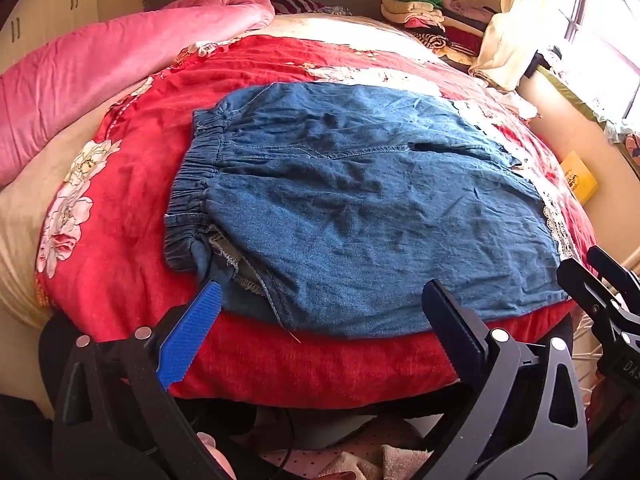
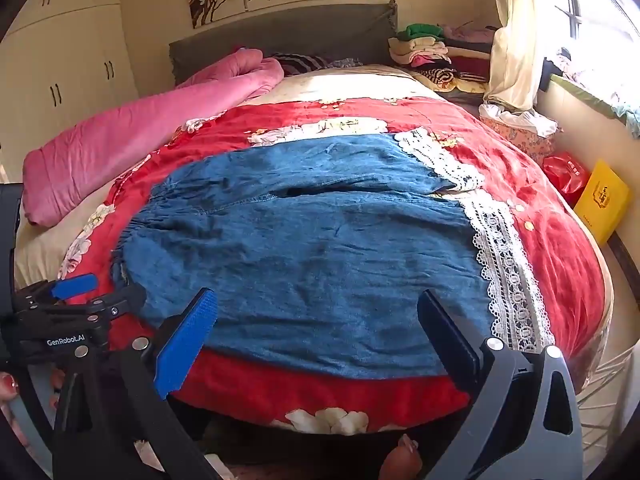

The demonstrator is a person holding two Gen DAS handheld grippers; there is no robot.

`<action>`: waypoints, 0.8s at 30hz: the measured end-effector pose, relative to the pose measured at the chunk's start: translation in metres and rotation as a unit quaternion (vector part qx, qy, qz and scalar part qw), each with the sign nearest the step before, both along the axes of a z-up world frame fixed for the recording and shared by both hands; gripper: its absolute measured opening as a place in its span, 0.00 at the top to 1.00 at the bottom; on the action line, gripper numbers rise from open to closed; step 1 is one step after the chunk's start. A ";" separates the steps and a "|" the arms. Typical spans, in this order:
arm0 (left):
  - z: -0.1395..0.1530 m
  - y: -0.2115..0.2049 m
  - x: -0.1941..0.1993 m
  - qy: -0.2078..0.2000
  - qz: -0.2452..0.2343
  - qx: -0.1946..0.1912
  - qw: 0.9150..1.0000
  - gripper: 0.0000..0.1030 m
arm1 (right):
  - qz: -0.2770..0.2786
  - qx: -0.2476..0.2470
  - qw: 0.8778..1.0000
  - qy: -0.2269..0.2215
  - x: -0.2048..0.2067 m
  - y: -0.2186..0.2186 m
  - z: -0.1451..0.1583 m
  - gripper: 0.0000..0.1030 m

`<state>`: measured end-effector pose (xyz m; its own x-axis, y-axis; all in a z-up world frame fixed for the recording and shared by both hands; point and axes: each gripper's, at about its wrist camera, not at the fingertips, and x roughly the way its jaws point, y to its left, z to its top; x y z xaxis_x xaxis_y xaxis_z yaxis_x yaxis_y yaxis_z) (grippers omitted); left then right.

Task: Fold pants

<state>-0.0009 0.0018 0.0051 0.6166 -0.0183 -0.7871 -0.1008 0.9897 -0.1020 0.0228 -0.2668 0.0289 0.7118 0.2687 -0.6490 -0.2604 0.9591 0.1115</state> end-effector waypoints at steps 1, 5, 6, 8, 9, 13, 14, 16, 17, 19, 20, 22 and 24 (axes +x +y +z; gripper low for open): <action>0.000 0.000 0.000 0.000 -0.002 -0.001 1.000 0.08 | 0.000 0.000 1.000 0.000 0.001 0.000 0.001 0.04; 0.001 0.000 0.000 -0.004 -0.002 -0.001 1.000 0.08 | -0.001 0.000 1.000 0.000 0.000 -0.001 0.001 0.04; 0.002 0.000 -0.001 -0.005 -0.001 -0.001 1.000 0.08 | -0.001 0.000 1.000 -0.001 0.000 -0.001 0.001 0.04; 0.002 -0.001 -0.001 -0.005 -0.003 -0.001 1.000 0.08 | -0.002 0.001 1.000 -0.001 0.001 -0.002 0.001 0.04; 0.002 -0.001 -0.001 -0.006 -0.003 -0.001 1.000 0.08 | -0.002 0.001 1.000 -0.002 0.001 -0.002 0.001 0.04; 0.003 -0.002 -0.001 -0.008 -0.003 0.000 1.000 0.08 | 0.000 0.000 1.000 0.001 0.001 -0.003 0.002 0.04; 0.003 -0.002 -0.001 -0.009 -0.004 0.000 1.000 0.08 | -0.001 -0.001 1.000 0.001 0.001 -0.003 0.002 0.04; 0.003 -0.002 -0.001 -0.009 -0.004 0.000 1.000 0.08 | -0.001 -0.002 1.000 0.000 0.000 -0.003 0.002 0.04; 0.004 -0.001 -0.001 -0.010 -0.004 -0.001 1.000 0.08 | -0.001 -0.003 1.000 0.000 0.000 -0.001 0.001 0.04; 0.004 -0.002 -0.001 -0.010 -0.004 0.001 1.000 0.08 | -0.001 -0.003 1.000 0.000 0.000 -0.001 0.001 0.04; 0.004 -0.002 -0.001 -0.010 -0.004 0.000 1.000 0.08 | -0.001 -0.003 1.000 0.000 0.000 -0.001 0.001 0.04; 0.004 -0.001 -0.001 -0.011 -0.003 0.000 1.000 0.08 | -0.001 -0.003 1.000 0.000 0.000 -0.001 0.001 0.04; 0.005 -0.001 -0.002 -0.012 -0.003 -0.001 1.000 0.08 | 0.000 -0.002 1.000 0.000 0.000 -0.001 0.001 0.04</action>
